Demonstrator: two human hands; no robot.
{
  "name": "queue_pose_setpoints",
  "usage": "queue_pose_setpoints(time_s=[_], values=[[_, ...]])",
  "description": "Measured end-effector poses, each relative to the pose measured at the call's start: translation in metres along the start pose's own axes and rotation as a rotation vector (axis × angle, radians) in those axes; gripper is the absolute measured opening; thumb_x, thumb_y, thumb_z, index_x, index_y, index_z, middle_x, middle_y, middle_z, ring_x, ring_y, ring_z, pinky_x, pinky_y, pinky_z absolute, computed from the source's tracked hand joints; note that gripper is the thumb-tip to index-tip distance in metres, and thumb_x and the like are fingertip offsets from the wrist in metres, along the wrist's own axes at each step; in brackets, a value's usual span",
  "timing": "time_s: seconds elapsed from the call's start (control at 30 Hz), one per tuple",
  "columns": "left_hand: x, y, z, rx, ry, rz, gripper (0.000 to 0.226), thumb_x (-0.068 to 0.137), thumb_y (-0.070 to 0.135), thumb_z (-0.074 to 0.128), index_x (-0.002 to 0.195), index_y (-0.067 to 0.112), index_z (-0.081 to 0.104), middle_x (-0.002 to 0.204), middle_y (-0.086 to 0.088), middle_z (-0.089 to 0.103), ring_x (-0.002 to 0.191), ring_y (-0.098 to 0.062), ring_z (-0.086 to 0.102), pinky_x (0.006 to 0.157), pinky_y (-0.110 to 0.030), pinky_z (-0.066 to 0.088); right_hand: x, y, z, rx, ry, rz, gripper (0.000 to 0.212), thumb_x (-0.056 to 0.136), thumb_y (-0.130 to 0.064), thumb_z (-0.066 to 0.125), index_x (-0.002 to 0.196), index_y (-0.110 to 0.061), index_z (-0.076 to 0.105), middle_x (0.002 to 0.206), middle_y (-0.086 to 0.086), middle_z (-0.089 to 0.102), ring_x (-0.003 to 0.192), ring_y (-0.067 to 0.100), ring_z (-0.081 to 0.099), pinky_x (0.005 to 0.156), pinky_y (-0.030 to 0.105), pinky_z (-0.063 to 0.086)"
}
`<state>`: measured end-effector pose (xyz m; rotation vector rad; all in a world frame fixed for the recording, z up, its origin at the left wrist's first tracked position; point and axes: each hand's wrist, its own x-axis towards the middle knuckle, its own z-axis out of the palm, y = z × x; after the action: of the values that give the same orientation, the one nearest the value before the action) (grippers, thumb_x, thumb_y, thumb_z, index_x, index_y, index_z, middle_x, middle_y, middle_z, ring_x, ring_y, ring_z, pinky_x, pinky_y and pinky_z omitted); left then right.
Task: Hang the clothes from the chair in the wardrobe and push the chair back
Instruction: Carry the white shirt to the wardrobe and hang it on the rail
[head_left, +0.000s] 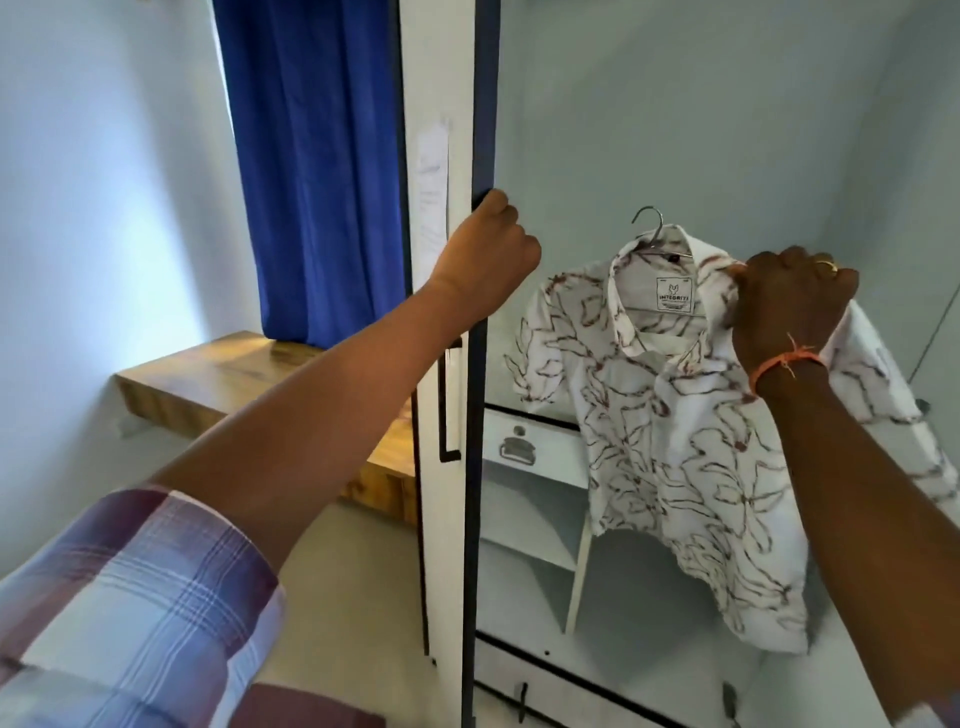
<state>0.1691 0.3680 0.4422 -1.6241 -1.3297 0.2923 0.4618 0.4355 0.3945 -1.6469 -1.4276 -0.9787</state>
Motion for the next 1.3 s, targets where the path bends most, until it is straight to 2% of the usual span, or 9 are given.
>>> queue_pose_setpoints(time_s=[0.13, 0.27, 0.37, 0.5, 0.67, 0.83, 1.03, 1.17, 1.3], values=[[-0.038, -0.022, 0.021, 0.022, 0.062, -0.086, 0.013, 0.083, 0.011, 0.063, 0.073, 0.019, 0.059, 0.073, 0.002, 0.062, 0.088, -0.021, 0.058, 0.107, -0.037, 0.035, -0.015, -0.026, -0.013, 0.013, -0.019, -0.002, 0.033, 0.099, -0.022, 0.047, 0.087, 0.004, 0.064, 0.083, 0.027, 0.058, 0.082, 0.043, 0.054, 0.082, 0.047, 0.036], [-0.07, -0.044, 0.048, 0.055, 0.061, -0.205, 0.002, 0.085, 0.017, 0.065, 0.085, 0.019, 0.063, 0.091, -0.001, 0.062, 0.104, -0.024, 0.054, 0.113, -0.041, 0.027, -0.022, -0.047, -0.024, 0.03, -0.029, -0.043, 0.03, 0.098, -0.022, 0.051, 0.09, 0.004, 0.065, 0.085, 0.028, 0.059, 0.086, 0.045, 0.054, 0.084, 0.049, 0.036], [-0.089, -0.053, 0.066, 0.068, 0.039, -0.273, 0.002, 0.086, 0.018, 0.066, 0.088, 0.017, 0.065, 0.099, -0.003, 0.063, 0.111, -0.027, 0.052, 0.116, -0.043, 0.027, -0.024, -0.061, -0.028, 0.012, -0.019, -0.085, 0.024, 0.096, -0.018, 0.053, 0.091, 0.003, 0.065, 0.087, 0.027, 0.059, 0.087, 0.044, 0.055, 0.083, 0.048, 0.037], [-0.097, -0.048, 0.082, 0.066, -0.036, -0.345, 0.013, 0.085, 0.023, 0.069, 0.097, 0.018, 0.068, 0.111, -0.007, 0.063, 0.119, -0.031, 0.049, 0.117, -0.048, 0.024, -0.019, -0.076, -0.029, 0.068, -0.019, -0.045, 0.03, 0.098, -0.022, 0.053, 0.091, 0.004, 0.067, 0.087, 0.027, 0.062, 0.089, 0.045, 0.056, 0.084, 0.049, 0.036], [-0.078, -0.031, 0.082, -0.016, -0.089, -0.452, 0.02, 0.082, 0.021, 0.069, 0.101, 0.016, 0.066, 0.112, -0.007, 0.06, 0.116, -0.031, 0.047, 0.117, -0.051, 0.021, -0.008, -0.078, -0.023, 0.053, -0.016, -0.043, 0.022, 0.092, -0.021, 0.06, 0.09, -0.001, 0.069, 0.086, 0.023, 0.063, 0.087, 0.043, 0.058, 0.082, 0.046, 0.038], [-0.021, -0.005, 0.079, -0.4, -0.1, -0.571, 0.025, 0.088, 0.018, 0.057, 0.113, 0.014, 0.061, 0.12, -0.01, 0.055, 0.12, -0.035, 0.045, 0.112, -0.057, 0.021, 0.021, -0.064, -0.007, 0.097, 0.038, -0.025, 0.029, 0.096, -0.023, 0.051, 0.088, -0.001, 0.067, 0.087, 0.024, 0.063, 0.088, 0.044, 0.058, 0.084, 0.048, 0.038], [0.09, 0.032, 0.071, -0.985, 0.036, -0.531, 0.039, 0.096, 0.03, 0.052, 0.132, 0.014, 0.048, 0.129, -0.013, 0.049, 0.121, -0.035, 0.045, 0.099, -0.047, 0.034, 0.086, -0.035, 0.016, 0.101, 0.109, -0.062, 0.025, 0.096, -0.021, 0.049, 0.089, -0.004, 0.067, 0.089, 0.021, 0.064, 0.089, 0.043, 0.058, 0.085, 0.048, 0.037], [0.161, 0.049, 0.043, -1.068, 0.152, -0.452, 0.054, 0.097, 0.035, 0.05, 0.147, 0.018, 0.035, 0.141, -0.011, 0.045, 0.129, -0.035, 0.043, 0.102, -0.051, 0.039, 0.138, -0.015, 0.028, 0.094, 0.154, -0.124, 0.019, 0.095, -0.017, 0.051, 0.094, -0.004, 0.065, 0.095, 0.02, 0.064, 0.093, 0.044, 0.058, 0.083, 0.048, 0.038], [0.235, 0.061, 0.018, -1.15, 0.301, -0.434, 0.057, 0.094, 0.033, 0.054, 0.146, 0.019, 0.035, 0.133, -0.011, 0.05, 0.122, -0.037, 0.05, 0.094, -0.051, 0.045, 0.198, 0.007, 0.037, 0.021, 0.25, -0.213, 0.024, 0.101, -0.022, 0.046, 0.101, -0.003, 0.062, 0.099, 0.02, 0.062, 0.09, 0.044, 0.06, 0.072, 0.047, 0.041]])
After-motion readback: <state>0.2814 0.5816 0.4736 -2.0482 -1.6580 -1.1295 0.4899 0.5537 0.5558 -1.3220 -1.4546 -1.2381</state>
